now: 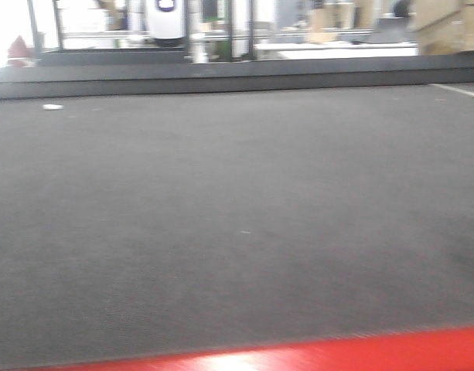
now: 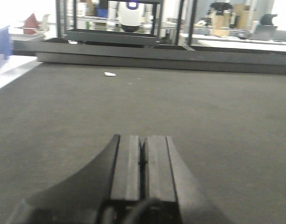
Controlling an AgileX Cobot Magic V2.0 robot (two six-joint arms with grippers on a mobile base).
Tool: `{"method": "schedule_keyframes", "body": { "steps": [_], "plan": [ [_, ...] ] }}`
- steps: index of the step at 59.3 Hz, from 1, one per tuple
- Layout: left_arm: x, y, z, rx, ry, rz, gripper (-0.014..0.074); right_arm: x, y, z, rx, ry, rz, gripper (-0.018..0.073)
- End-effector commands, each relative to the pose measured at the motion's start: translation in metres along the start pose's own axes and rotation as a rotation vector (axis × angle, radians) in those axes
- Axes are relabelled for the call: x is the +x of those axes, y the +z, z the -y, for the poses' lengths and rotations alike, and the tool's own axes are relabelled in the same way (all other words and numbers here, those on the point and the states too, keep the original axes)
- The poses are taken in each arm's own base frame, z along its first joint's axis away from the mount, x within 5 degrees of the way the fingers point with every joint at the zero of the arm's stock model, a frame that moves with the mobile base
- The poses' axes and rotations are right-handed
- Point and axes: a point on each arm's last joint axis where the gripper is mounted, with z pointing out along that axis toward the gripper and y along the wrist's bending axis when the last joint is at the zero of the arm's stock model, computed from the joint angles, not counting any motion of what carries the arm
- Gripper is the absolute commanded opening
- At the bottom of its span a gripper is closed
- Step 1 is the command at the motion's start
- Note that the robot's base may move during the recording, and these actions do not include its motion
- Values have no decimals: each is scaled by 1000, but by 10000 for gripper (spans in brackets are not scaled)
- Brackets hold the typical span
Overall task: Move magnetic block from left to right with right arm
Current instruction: 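Hold the cube in the right gripper while the base turns away, then drive the base across the room carrying the cube in the right gripper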
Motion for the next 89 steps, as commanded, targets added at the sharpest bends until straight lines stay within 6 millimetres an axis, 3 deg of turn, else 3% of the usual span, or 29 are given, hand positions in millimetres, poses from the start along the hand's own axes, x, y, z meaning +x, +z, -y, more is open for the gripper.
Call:
{"method": "schedule_keyframes", "body": {
  "steps": [1, 89],
  "plan": [
    [-6, -1, 0, 6, -5, 94, -116, -16, -1, -2, -15, -26, 98, 124],
    [-6, -1, 0, 6, -5, 94, -116, -16, -1, -2, -15, -26, 98, 124]
  ]
}}
